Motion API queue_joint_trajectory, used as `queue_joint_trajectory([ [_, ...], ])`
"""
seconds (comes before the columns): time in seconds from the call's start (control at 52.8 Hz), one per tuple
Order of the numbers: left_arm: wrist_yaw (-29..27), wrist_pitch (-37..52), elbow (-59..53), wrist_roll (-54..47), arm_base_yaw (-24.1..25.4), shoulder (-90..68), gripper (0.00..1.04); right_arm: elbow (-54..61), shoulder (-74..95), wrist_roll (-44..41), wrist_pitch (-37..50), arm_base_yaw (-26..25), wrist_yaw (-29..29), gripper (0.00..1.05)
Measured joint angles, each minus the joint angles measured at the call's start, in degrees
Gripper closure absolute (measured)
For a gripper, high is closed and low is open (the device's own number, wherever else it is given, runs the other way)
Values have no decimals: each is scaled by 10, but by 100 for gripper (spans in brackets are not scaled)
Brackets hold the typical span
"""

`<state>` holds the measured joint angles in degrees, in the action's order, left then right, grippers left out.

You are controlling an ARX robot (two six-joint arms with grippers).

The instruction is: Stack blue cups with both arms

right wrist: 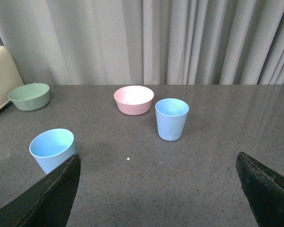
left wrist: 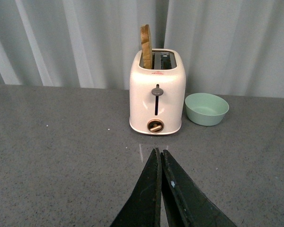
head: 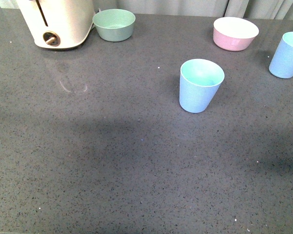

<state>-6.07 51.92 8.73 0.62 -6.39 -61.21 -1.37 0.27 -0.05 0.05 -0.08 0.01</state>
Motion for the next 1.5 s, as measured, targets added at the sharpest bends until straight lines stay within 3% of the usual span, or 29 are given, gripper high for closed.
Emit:
queue_joint_trajectory([
  [0.303, 57, -41, -64, 0, 60, 101, 103, 0, 0, 0, 0, 0, 0, 9],
  [0.626, 61, -186, -78, -1, 61, 271, 103, 0, 0, 0, 0, 0, 0, 9],
  [1.498, 61, -408, -78, -1, 61, 501, 103, 0, 0, 0, 0, 0, 0, 9],
])
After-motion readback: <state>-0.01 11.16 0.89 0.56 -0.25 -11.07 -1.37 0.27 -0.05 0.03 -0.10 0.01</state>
